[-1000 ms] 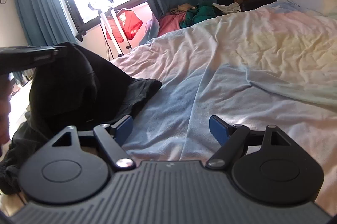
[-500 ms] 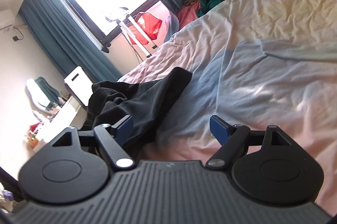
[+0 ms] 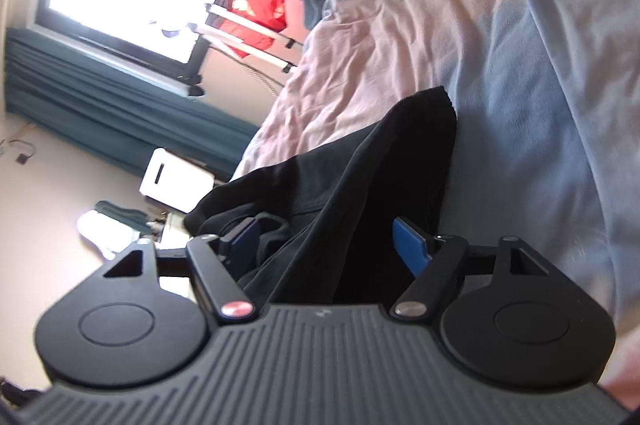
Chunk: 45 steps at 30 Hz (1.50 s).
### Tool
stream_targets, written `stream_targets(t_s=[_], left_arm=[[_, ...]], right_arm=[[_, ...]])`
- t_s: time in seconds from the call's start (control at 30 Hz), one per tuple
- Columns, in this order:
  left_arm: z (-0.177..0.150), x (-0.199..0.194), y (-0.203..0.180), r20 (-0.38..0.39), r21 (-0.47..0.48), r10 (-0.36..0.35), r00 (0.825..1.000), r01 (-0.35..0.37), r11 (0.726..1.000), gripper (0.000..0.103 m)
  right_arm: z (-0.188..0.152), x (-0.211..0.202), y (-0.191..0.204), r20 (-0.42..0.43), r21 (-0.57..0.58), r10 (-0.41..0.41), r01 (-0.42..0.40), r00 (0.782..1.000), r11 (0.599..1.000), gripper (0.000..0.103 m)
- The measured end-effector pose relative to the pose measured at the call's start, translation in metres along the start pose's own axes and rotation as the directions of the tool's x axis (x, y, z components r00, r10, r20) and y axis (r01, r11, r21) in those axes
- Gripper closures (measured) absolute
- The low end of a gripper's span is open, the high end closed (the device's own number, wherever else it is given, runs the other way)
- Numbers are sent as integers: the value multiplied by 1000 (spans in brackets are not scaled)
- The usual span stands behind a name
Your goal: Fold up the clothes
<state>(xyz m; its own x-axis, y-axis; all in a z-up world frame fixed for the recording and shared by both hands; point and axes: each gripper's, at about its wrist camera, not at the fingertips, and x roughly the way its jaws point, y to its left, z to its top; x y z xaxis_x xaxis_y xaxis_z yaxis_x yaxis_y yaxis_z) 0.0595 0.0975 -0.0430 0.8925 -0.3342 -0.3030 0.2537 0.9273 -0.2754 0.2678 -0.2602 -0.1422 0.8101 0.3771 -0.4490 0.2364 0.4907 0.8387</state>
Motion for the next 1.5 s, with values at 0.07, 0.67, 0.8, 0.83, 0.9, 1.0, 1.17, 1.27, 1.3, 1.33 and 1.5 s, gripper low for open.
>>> stream_targets(t_s=[0.07, 0.67, 0.8, 0.83, 0.9, 1.0, 1.17, 1.27, 1.3, 1.33, 1.5], left_arm=[[-1, 9, 16, -26, -60, -22, 999, 20, 998, 97], [-24, 38, -21, -56, -32, -204, 977, 203, 979, 97], [-32, 38, -44, -81, 37, -238, 968, 241, 970, 97], [-37, 40, -48, -103, 50, -239, 966, 245, 968, 97], [-48, 45, -56, -148, 87, -232, 962, 246, 965, 96], [-63, 53, -71, -214, 164, -181, 960, 218, 962, 96], [-69, 51, -76, -235, 198, -132, 963, 181, 963, 95], [-69, 50, -73, -251, 180, -123, 960, 171, 969, 95], [-69, 49, -73, -253, 179, -122, 960, 170, 969, 94], [-71, 48, -74, -251, 189, -118, 961, 169, 967, 94], [-81, 47, -82, -245, 240, -98, 965, 158, 958, 94]], right_arm=[[8, 35, 4, 6, 3, -63, 63, 998, 998, 32], [59, -82, 66, 499, -338, -19, 215, 867, 916, 96], [52, -156, 15, 542, -274, -124, 314, 831, 909, 96], [52, -168, -10, 498, -210, -187, 327, 847, 922, 95], [50, -183, -64, 362, -55, -303, 345, 881, 937, 95], [41, -194, -131, 175, 185, -370, 339, 912, 922, 94], [27, -205, -152, 140, 340, -267, 207, 953, 917, 92], [22, -205, -160, 129, 366, -211, 151, 969, 918, 87], [22, -204, -166, 109, 384, -200, 145, 974, 912, 78], [22, -203, -171, 94, 406, -193, 139, 977, 903, 75], [25, -201, -187, 78, 470, -206, 146, 976, 871, 75]])
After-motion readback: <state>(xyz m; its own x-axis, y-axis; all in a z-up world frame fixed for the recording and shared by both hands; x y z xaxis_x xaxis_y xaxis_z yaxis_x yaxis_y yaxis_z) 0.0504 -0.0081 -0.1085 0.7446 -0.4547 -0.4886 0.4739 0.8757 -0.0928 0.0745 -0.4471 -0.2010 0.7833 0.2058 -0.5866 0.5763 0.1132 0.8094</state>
